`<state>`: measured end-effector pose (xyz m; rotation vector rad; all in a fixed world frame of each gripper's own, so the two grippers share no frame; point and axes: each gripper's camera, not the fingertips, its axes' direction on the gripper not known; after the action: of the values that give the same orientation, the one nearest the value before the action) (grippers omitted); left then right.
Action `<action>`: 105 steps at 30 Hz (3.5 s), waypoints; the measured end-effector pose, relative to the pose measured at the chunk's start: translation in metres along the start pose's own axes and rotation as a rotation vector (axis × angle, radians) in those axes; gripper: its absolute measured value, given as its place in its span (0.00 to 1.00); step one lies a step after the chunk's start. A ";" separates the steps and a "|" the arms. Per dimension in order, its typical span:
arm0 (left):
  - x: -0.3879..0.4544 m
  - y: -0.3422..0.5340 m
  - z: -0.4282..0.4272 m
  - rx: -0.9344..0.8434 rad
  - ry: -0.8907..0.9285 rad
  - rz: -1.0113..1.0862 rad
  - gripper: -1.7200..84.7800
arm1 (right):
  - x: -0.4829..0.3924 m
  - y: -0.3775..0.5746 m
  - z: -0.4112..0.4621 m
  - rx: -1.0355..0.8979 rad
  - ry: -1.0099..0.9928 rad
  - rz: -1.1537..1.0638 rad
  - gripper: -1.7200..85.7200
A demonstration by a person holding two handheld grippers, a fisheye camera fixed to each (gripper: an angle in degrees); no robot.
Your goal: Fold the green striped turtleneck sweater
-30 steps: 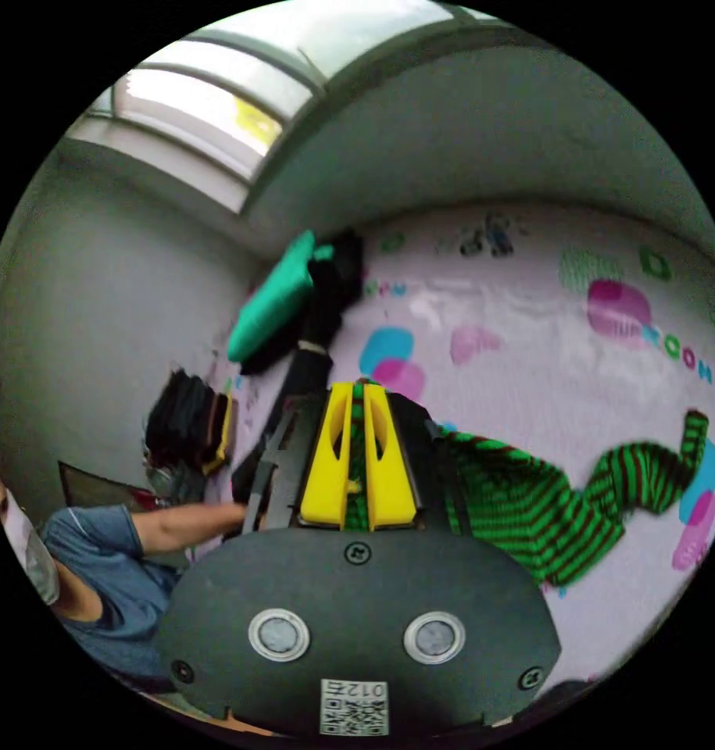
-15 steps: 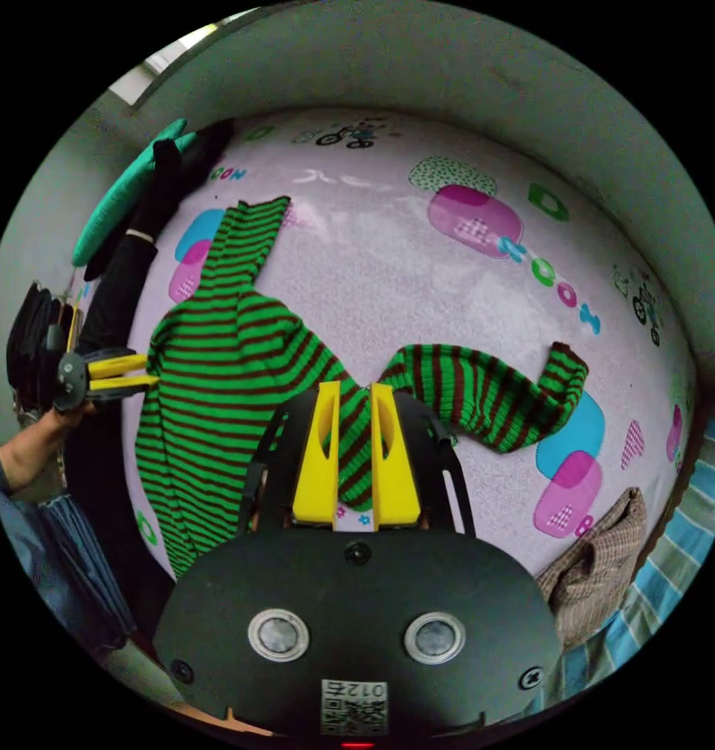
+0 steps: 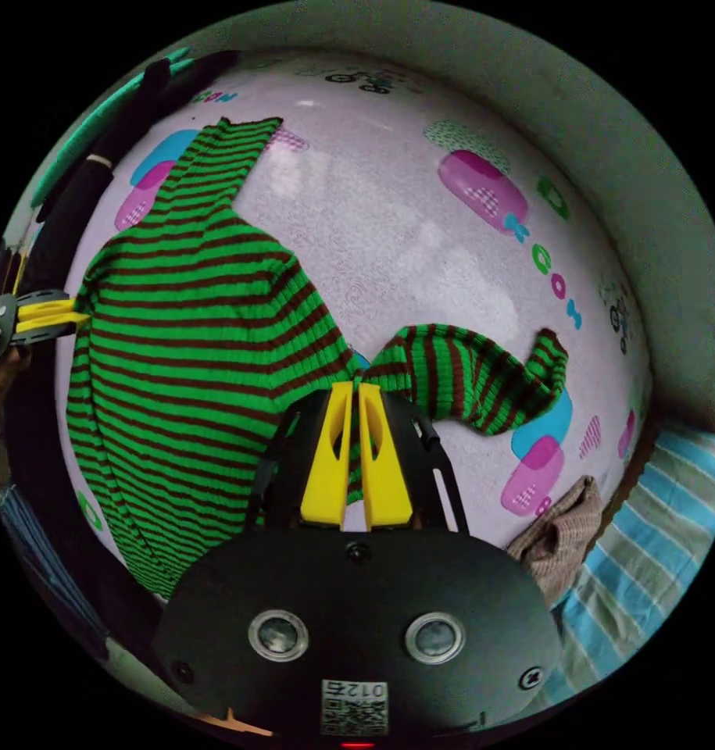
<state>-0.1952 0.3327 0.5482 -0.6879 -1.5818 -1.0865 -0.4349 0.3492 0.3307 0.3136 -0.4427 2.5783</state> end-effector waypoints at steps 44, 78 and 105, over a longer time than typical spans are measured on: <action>0.131 -0.003 -0.338 0.508 -0.168 0.524 0.02 | -0.022 0.433 -0.212 0.777 0.150 0.517 0.02; 0.226 -0.159 0.058 -0.210 -0.182 0.460 0.03 | -0.099 0.156 0.173 -0.032 -0.412 0.394 0.14; 0.043 -0.431 -0.015 0.078 0.159 0.220 0.07 | 0.092 -0.112 0.123 0.218 -0.515 0.391 0.09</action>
<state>-0.5695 0.1331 0.4608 -0.6881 -1.3699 -0.8901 -0.4382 0.4369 0.4993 1.0782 -0.4316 2.9169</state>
